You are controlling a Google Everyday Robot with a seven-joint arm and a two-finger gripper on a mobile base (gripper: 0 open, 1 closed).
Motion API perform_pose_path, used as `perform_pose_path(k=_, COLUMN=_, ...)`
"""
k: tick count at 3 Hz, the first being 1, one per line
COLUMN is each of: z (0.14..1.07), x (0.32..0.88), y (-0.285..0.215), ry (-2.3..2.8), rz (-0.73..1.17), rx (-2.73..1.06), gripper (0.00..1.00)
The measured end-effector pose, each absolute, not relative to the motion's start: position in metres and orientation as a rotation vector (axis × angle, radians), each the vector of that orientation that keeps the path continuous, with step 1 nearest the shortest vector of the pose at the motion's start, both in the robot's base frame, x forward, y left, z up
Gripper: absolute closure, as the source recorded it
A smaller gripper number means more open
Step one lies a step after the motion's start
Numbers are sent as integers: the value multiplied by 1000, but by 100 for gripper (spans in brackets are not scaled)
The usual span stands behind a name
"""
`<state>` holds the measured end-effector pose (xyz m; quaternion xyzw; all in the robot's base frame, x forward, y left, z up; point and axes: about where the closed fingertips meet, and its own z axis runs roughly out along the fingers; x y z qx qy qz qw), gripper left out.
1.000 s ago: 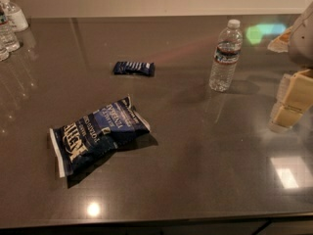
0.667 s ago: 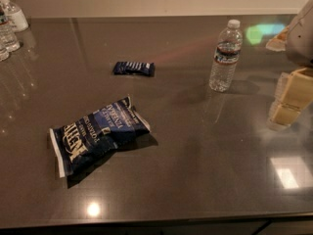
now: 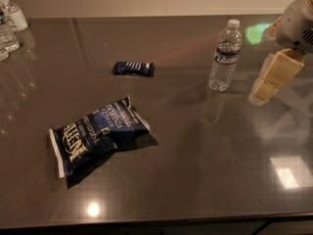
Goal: Move water bottle near blue chip bag
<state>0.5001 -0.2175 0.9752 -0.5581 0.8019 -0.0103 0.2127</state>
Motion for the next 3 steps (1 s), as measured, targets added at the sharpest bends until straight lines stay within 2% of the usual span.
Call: perform_pose_path(k=3, z=979, x=596, y=-233, ry=2125, rz=160, rx=-1303, gripper=0)
